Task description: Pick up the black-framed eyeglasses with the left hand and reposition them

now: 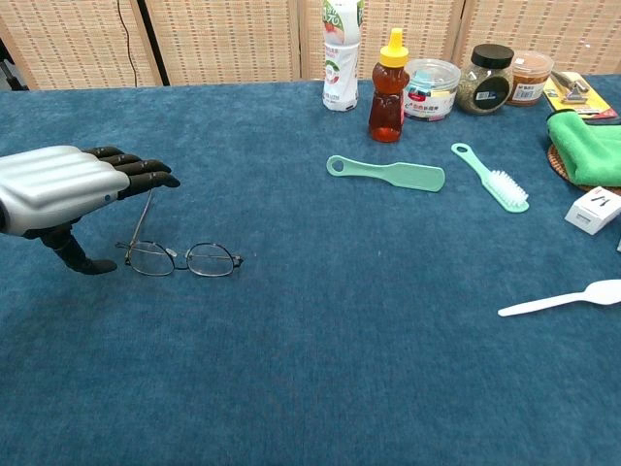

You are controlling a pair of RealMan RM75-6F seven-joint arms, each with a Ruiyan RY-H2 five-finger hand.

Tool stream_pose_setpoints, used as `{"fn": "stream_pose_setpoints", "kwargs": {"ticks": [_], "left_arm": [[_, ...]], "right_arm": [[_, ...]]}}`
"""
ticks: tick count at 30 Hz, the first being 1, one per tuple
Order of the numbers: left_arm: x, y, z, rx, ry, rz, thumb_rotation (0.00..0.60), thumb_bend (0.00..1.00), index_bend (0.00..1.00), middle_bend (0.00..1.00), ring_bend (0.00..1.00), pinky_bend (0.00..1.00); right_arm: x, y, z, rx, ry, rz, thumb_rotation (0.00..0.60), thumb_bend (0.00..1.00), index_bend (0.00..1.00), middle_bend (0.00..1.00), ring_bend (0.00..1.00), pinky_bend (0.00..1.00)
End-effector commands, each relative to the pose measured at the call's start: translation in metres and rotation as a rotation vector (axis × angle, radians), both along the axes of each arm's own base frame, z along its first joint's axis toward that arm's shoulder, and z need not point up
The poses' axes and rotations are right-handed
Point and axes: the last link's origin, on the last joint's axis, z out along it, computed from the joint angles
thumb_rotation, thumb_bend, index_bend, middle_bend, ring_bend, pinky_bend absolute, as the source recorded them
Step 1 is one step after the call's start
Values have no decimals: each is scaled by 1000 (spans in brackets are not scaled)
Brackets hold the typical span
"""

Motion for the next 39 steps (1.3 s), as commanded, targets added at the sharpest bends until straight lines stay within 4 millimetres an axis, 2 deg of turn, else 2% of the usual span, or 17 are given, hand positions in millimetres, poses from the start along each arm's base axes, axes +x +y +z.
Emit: {"fn": "stream_pose_setpoints", "kwargs": {"ticks": [1, 11, 18, 32, 39], "left_arm": [[1, 7, -8, -1, -4, 13, 549, 231, 0, 0, 0, 0], [20, 33, -26, 36, -10, -8, 549, 231, 0, 0, 0, 0], [36, 41, -37, 26, -14, -19, 550, 231, 0, 0, 0, 0], [74, 37, -61, -2, -56, -80, 549, 231, 0, 0, 0, 0], [77, 20, -49, -39, -102, -100, 548, 231, 0, 0, 0, 0]], "right_arm": [[0, 1, 1, -2, 1, -3, 600, 312, 233, 74, 92, 212], [-1, 5, 3, -10, 1, -12, 600, 312, 233, 74, 92, 211], [-1, 7, 5, -19, 4, -17, 600, 313, 233, 74, 92, 211], [-1, 11, 8, -30, 11, -24, 600, 312, 233, 74, 92, 212], [-1, 11, 8, -30, 10, -24, 600, 313, 233, 74, 92, 211]]}}
